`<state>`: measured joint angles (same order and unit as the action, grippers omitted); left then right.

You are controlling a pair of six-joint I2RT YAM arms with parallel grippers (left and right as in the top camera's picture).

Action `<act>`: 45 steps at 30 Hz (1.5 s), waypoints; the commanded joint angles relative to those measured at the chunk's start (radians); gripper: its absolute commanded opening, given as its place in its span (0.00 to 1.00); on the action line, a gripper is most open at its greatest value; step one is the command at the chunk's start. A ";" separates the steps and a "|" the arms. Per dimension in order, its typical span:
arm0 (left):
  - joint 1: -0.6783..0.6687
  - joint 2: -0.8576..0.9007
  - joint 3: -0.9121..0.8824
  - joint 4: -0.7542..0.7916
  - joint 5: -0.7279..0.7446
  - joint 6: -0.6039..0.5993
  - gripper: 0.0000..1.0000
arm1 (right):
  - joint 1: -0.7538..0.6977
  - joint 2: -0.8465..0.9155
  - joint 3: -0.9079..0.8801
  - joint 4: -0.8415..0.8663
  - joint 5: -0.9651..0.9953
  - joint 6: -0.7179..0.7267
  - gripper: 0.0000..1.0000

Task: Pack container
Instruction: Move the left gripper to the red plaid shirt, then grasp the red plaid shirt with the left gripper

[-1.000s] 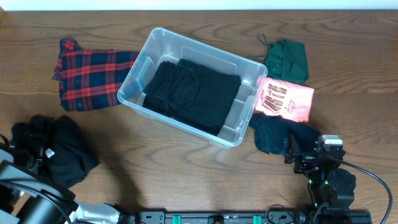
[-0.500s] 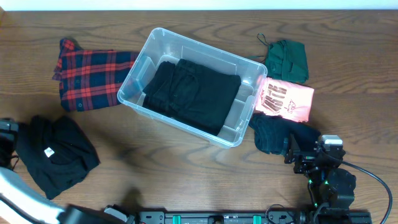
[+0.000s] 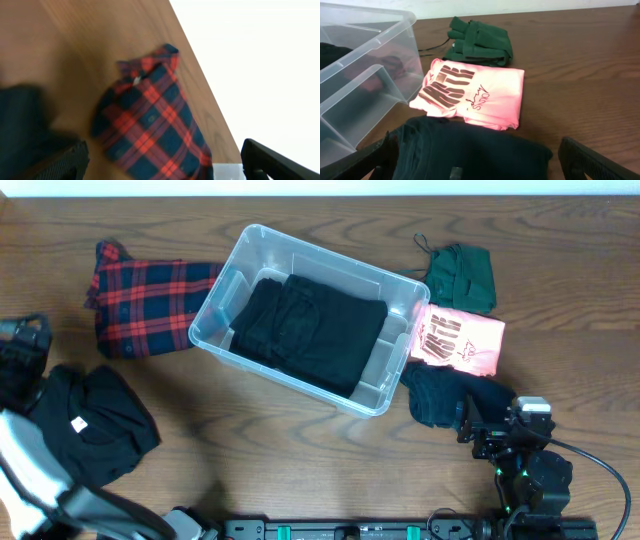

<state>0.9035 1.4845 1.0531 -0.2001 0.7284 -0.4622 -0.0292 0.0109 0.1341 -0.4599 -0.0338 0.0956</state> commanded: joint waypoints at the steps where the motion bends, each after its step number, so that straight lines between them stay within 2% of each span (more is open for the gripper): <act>1: -0.081 0.121 0.018 0.072 0.057 -0.114 0.97 | -0.002 -0.004 -0.003 -0.001 -0.008 0.009 0.99; 11: -0.256 0.399 0.018 0.211 0.057 -0.273 0.98 | -0.002 -0.004 -0.003 -0.001 -0.008 0.008 0.99; 24: -0.391 0.435 0.011 0.191 -0.093 -0.303 0.98 | -0.002 -0.004 -0.003 -0.001 -0.008 0.008 0.99; 27: -0.410 0.435 0.011 0.125 -0.093 -0.349 0.98 | -0.002 -0.004 -0.003 -0.001 -0.008 0.009 0.99; 31: -0.416 0.435 0.011 0.000 -0.113 -0.347 0.98 | -0.002 -0.004 -0.003 -0.001 -0.008 0.009 0.99; 41: -0.407 0.348 0.011 -0.071 -0.110 -0.315 0.98 | -0.002 -0.004 -0.003 -0.001 -0.008 0.009 0.99; 45: -0.412 0.306 0.011 -0.163 -0.191 -0.313 0.99 | -0.002 -0.004 -0.003 -0.001 -0.008 0.009 0.99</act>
<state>0.4904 1.8351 1.0702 -0.3374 0.6109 -0.7853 -0.0292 0.0120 0.1341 -0.4595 -0.0338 0.0956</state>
